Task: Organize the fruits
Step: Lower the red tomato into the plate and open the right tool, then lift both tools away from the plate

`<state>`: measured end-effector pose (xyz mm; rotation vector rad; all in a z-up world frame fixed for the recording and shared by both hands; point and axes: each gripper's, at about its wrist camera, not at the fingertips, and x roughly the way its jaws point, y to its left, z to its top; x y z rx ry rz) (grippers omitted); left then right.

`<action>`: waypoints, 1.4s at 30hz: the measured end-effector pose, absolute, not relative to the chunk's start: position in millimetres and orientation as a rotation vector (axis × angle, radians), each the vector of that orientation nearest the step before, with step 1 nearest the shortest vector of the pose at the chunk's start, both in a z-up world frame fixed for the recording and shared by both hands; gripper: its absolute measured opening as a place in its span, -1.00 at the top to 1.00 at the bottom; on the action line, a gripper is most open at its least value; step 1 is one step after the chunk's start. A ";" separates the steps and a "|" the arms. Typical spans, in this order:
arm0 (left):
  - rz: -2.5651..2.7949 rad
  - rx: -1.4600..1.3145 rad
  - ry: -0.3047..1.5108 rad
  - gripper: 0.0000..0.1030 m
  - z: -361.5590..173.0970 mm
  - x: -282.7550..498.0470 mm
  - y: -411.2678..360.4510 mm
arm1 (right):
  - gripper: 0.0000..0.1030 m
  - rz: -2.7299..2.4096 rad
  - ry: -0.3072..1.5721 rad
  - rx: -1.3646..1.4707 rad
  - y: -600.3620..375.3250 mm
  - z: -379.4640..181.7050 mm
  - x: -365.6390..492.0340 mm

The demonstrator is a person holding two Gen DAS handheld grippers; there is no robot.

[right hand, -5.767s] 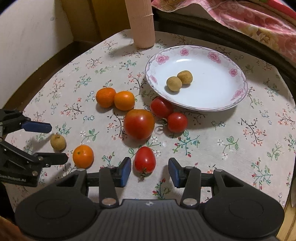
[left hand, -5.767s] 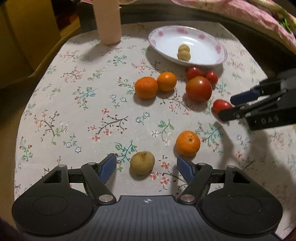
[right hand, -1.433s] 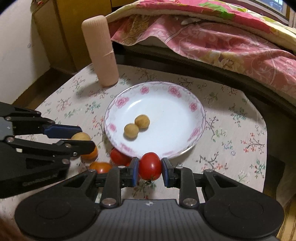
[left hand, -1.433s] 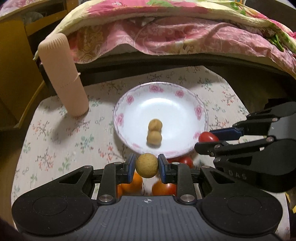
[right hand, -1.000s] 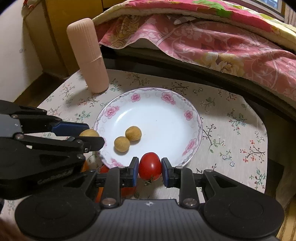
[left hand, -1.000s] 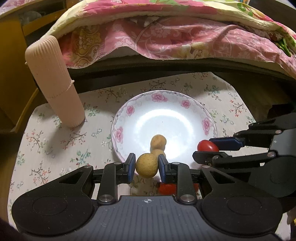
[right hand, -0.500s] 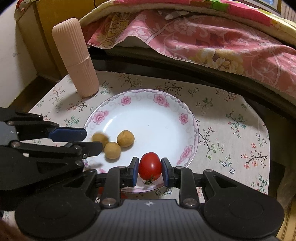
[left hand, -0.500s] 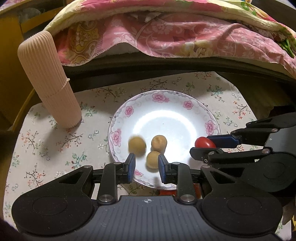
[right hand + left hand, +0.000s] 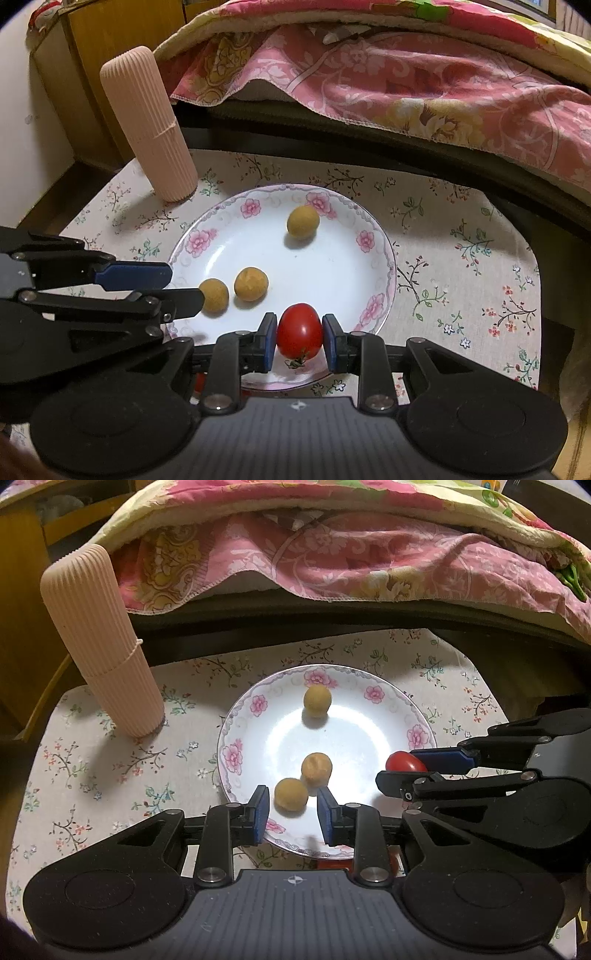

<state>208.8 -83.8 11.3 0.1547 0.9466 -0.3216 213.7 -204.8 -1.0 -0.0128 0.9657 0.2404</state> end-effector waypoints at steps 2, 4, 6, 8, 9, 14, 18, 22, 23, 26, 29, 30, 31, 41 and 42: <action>-0.324 0.154 0.946 0.27 12.0 208.6 -83.5 | 0.47 0.241 0.963 -0.008 -205.3 -0.5 213.8; -0.325 0.154 0.946 0.23 12.7 208.5 -83.0 | 0.47 0.241 0.963 -0.005 -205.8 -0.1 213.6; -0.326 0.154 0.945 0.20 13.4 208.5 -82.9 | 0.47 0.239 0.964 0.003 -207.4 -0.1 213.3; -0.327 0.157 0.944 0.18 13.8 208.0 -83.5 | 0.46 0.238 0.965 0.007 -208.4 0.0 213.2; -0.328 0.160 0.943 0.18 14.4 206.8 -83.9 | 0.46 0.238 0.966 0.009 -209.0 0.0 213.4; -0.329 0.169 0.938 0.02 16.0 204.1 -84.1 | 0.46 0.235 0.958 0.011 -210.4 1.8 212.8; -0.328 0.180 0.932 -0.14 17.5 201.9 -83.7 | 0.46 0.232 0.956 0.014 -211.6 3.2 212.0; -0.315 0.204 0.918 -0.23 19.1 199.4 -83.5 | 0.46 0.227 0.956 0.012 -212.8 3.1 210.6; -0.313 0.207 0.915 -0.27 19.7 198.9 -83.0 | 0.46 0.227 0.957 0.011 -213.1 2.9 210.4; -0.308 0.205 0.913 -0.30 20.2 198.2 -80.5 | 0.47 0.228 0.955 0.011 -213.6 3.6 208.7; -0.299 0.208 0.917 -0.35 19.1 197.2 -78.3 | 0.46 0.235 0.951 0.007 -213.0 4.6 206.4; -0.296 0.208 0.918 -0.37 18.7 197.1 -77.4 | 0.46 0.236 0.951 0.007 -212.7 4.8 206.0; -0.292 0.208 0.920 -0.43 18.4 196.8 -76.5 | 0.46 0.237 0.950 0.007 -212.4 5.3 205.6; -0.266 0.227 0.923 -0.44 16.2 191.3 -69.6 | 0.47 0.255 0.960 -0.004 -208.5 6.0 200.3; -0.267 0.229 0.923 -0.44 16.5 190.5 -68.7 | 0.47 0.257 0.961 -0.005 -207.9 5.7 199.8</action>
